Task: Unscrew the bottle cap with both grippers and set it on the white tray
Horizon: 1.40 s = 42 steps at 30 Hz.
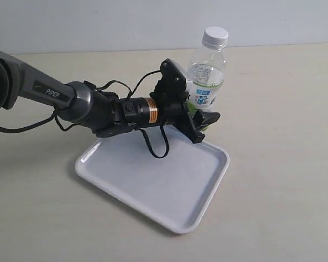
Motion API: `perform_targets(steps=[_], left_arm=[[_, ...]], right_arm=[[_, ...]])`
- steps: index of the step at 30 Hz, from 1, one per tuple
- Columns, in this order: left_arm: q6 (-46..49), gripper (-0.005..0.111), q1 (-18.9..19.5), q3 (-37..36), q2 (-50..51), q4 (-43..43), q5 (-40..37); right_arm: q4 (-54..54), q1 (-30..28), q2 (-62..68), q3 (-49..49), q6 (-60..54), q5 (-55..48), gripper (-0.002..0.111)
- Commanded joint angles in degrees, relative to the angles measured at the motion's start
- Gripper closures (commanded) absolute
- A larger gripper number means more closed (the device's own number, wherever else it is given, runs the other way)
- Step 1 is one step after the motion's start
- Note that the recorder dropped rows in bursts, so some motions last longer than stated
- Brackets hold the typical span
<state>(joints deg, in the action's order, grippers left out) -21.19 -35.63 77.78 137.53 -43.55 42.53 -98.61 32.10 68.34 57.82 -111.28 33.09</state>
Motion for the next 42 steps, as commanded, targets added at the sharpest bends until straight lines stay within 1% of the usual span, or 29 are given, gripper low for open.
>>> perform_targets(steps=[1, 5, 6, 10, 12, 13, 17, 19, 20, 23, 25, 26, 27, 28, 30, 31, 32, 33, 35, 38, 40, 42], left_arm=[[0.04, 0.107, -0.33, 0.20, -0.89, -1.67, -0.47], [-0.21, 0.107, -0.33, 0.20, -0.89, -2.75, -0.47], [-0.49, 0.107, -0.33, 0.20, -0.89, -3.19, -0.47], [-0.49, 0.107, -0.33, 0.20, -0.89, -4.67, -0.47], [-0.49, 0.107, -0.33, 0.20, -0.89, -4.67, -0.47], [-0.49, 0.107, -0.33, 0.20, -0.89, -4.67, -0.47], [-0.49, 0.107, -0.33, 0.20, -0.89, -4.67, -0.47], [-0.49, 0.107, -0.33, 0.20, -0.89, -4.67, -0.47], [-0.49, 0.107, -0.33, 0.20, -0.89, -4.67, -0.60], [-0.49, 0.107, -0.33, 0.20, -0.89, -4.67, -0.69], [-0.49, 0.107, -0.33, 0.20, -0.89, -4.67, -0.69], [-0.49, 0.107, -0.33, 0.20, -0.89, -4.67, -0.66], [-0.49, 0.107, -0.33, 0.20, -0.89, -4.78, -0.66], [-0.49, 0.107, -0.33, 0.20, -0.89, -5.11, -0.82], [-0.49, 0.107, -0.33, 0.20, -0.89, -5.59, -0.82], [-0.64, 0.107, -0.33, 0.20, -0.89, -5.53, -0.82], [-0.67, 0.107, -0.33, 0.20, -0.89, -5.53, -0.82], [-0.85, 0.107, -0.33, 0.20, -0.89, -5.64, -0.82], [-1.79, 0.107, -0.33, 0.20, -0.89, -5.79, -0.82], [-1.92, 0.107, -0.33, 0.20, -0.89, -6.49, -0.82], [-1.92, 0.107, -0.33, 0.20, -0.89, -7.44, -0.82], [-1.92, 0.107, -0.33, 0.20, -0.89, -7.44, -0.82]], right_arm=[[0.15, 0.09, -0.19, 6.39, -10.04, 5.60, 0.108], [12.73, -0.15, -0.18, 6.80, -10.04, 10.48, 0.108], [15.91, -1.13, -0.18, 6.80, -10.04, 11.63, 0.108], [24.75, -9.23, -0.18, 6.80, -10.04, 10.69, 0.108], [26.66, -15.52, -0.18, 6.80, -10.04, 5.45, 0.108], [26.77, -18.32, -0.18, 6.80, -10.04, 2.27, 0.108], [25.95, -32.94, 1.17, 6.80, -10.04, -14.82, 0.108], [23.64, -37.85, 2.42, 6.80, -10.04, -20.67, 0.108], [20.38, -40.14, 3.21, 6.80, -10.04, -23.88, 0.108], [12.52, -42.21, 4.86, 6.80, -10.04, -31.79, 0.108], [7.51, -42.08, 5.41, 6.80, -8.38, -34.06, 0.108], [4.79, -42.08, 5.68, 6.80, -4.33, -36.98, 0.108], [4.13, -42.08, 5.68, 6.80, -0.12, -38.81, 0.108], [4.72, -42.08, 5.81, 6.80, 6.49, -41.66, 0.108], [10.50, -42.08, 5.81, 7.09, 19.41, -46.94, 0.108], [15.92, -42.08, 6.05, 7.49, 25.47, -49.36, 0.108], [22.25, -42.08, 6.67, 8.79, 34.95, -54.55, 0.108], [29.17, -42.08, 7.32, 10.06, 41.30, -58.62, 0.108], [43.57, -42.08, 9.83, 14.94, 56.88, -70.20, 0.108], [60.62, -42.08, 14.39, 24.18, 74.07, -85.17, 0.108], [67.35, -42.08, 17.31, 29.06, 83.57, -93.65, 0.108], [70.74, -42.08, 19.29, 32.96, 88.44, -100.00, 0.108]])
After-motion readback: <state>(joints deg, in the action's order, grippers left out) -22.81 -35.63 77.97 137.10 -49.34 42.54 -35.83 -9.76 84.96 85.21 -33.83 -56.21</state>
